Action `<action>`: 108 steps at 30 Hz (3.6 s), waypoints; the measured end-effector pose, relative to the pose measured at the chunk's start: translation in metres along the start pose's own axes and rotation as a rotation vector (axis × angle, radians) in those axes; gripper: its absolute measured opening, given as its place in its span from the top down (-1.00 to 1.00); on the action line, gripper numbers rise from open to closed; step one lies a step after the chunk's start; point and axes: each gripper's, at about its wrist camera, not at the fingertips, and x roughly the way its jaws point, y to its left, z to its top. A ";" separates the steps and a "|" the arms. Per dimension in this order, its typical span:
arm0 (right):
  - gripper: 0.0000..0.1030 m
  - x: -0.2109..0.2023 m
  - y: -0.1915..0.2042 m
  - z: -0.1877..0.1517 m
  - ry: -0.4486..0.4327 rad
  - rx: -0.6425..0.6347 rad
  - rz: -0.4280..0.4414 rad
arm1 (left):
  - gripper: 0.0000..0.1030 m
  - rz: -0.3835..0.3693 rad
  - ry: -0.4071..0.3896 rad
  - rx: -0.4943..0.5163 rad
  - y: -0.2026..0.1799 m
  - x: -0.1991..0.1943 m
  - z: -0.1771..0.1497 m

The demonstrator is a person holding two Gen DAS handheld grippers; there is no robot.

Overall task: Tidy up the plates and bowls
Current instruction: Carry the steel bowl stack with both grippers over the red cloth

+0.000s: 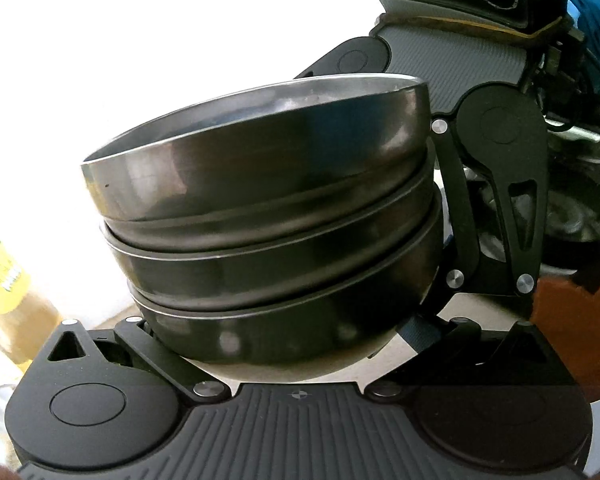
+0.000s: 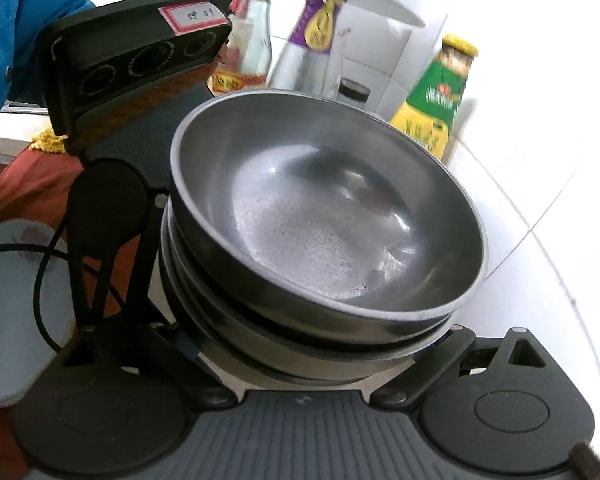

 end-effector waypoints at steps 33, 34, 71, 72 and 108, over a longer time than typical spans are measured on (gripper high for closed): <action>-0.79 -0.099 0.137 0.081 -0.005 0.047 -0.101 | -1.00 0.073 -0.044 0.084 -0.079 -0.129 -0.020; -0.79 -0.099 0.141 0.081 -0.003 0.049 -0.100 | -1.00 0.072 -0.042 0.081 -0.082 -0.132 -0.023; -0.80 -0.017 0.247 0.038 0.137 0.306 -0.261 | -0.98 -0.104 -0.025 0.117 -0.024 -0.071 -0.116; -0.80 -0.015 0.246 0.036 0.139 0.312 -0.260 | -0.98 -0.106 -0.019 0.119 -0.020 -0.066 -0.116; -0.80 -0.009 0.251 0.038 0.185 0.312 -0.299 | -1.00 -0.073 -0.059 0.158 -0.082 -0.099 -0.138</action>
